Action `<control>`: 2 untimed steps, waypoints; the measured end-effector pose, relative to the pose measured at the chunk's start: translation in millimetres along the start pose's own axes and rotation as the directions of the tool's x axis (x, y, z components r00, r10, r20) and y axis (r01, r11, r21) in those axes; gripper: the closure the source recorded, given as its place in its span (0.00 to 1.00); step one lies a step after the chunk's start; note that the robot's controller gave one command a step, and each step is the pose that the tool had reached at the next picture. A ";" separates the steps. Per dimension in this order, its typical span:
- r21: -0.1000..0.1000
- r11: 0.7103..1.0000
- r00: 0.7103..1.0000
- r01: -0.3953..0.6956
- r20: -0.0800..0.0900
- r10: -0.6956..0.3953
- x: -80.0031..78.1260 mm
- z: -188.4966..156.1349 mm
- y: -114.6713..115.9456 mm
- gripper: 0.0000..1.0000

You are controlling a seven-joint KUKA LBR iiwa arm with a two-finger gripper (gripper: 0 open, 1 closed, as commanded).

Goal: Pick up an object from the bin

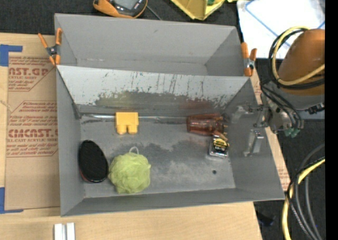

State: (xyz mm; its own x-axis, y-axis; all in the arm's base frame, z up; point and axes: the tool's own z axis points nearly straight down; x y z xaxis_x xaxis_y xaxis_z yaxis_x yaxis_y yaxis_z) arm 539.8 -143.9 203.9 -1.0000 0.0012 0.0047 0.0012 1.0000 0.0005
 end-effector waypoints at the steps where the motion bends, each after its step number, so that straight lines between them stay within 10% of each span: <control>1: 0.001 1.000 1.000 0.002 0.007 -0.002 -1.8 -3.7 0.5 0.00; 2: 0.004 0.986 0.986 0.165 0.011 -0.165 -31.2 115.5 -12.5 0.00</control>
Offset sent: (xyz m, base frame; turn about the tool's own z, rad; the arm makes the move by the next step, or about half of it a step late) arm 0.0291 -0.0122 -0.1339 -0.1756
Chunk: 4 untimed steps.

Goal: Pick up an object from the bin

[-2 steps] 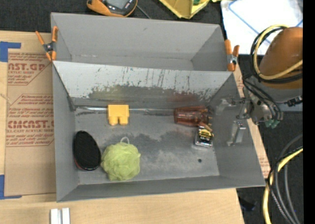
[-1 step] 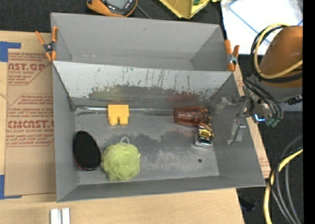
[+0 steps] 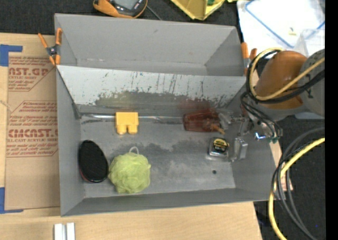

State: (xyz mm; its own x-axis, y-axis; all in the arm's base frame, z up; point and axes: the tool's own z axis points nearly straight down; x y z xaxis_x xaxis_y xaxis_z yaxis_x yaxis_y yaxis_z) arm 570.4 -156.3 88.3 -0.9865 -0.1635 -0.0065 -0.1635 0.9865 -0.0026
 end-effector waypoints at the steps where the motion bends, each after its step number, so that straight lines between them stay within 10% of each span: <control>1: -0.001 1.000 1.000 -0.002 -0.004 0.002 2.6 8.9 2.3 0.00; 2: 0.010 0.950 0.950 0.313 0.016 -0.313 -30.4 -12.0 72.1 0.00; 3: -0.002 0.988 0.988 0.155 -0.002 -0.155 -4.8 18.6 23.6 0.00; 4: 0.007 0.894 0.893 0.449 0.018 -0.449 4.2 17.8 19.7 1.00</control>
Offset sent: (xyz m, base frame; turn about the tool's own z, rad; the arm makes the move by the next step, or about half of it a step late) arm 0.0170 0.0730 0.0117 -0.3158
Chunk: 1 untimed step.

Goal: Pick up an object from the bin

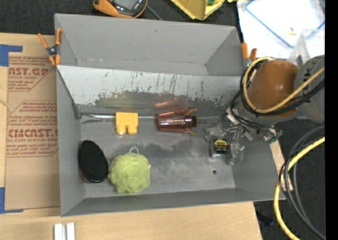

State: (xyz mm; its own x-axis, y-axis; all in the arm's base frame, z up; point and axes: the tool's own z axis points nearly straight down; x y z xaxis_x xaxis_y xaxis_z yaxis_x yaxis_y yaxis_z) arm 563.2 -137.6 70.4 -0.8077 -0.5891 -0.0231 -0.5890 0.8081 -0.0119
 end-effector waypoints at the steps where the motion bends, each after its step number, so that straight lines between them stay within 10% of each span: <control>1: 0.000 1.000 1.000 0.000 0.000 0.000 0.0 -0.2 0.1 1.00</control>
Offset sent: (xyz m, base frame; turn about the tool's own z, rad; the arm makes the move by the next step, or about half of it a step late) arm 0.0001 0.0000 0.0359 -0.0002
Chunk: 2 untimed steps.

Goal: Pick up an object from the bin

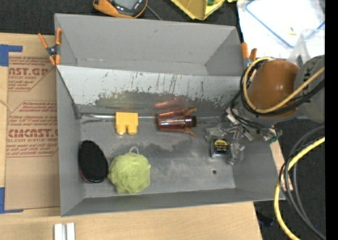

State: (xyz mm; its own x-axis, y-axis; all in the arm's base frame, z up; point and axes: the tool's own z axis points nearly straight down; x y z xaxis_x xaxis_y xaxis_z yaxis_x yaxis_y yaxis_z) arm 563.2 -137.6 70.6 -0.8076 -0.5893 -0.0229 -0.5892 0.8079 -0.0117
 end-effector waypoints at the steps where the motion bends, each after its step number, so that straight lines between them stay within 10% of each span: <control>1: -0.002 1.000 1.000 0.000 -0.003 0.000 0.3 -22.4 0.9 1.00; 2: 0.000 1.000 1.000 0.000 -0.002 0.000 -0.4 -32.2 0.8 1.00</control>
Offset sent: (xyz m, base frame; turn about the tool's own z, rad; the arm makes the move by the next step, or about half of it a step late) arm -0.0020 0.0004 0.0307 -0.0012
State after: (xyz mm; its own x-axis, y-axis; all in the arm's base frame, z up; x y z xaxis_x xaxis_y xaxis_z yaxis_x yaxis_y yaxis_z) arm 562.2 -136.8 102.8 -0.8075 -0.5895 -0.0213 -0.5894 0.8078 -0.0118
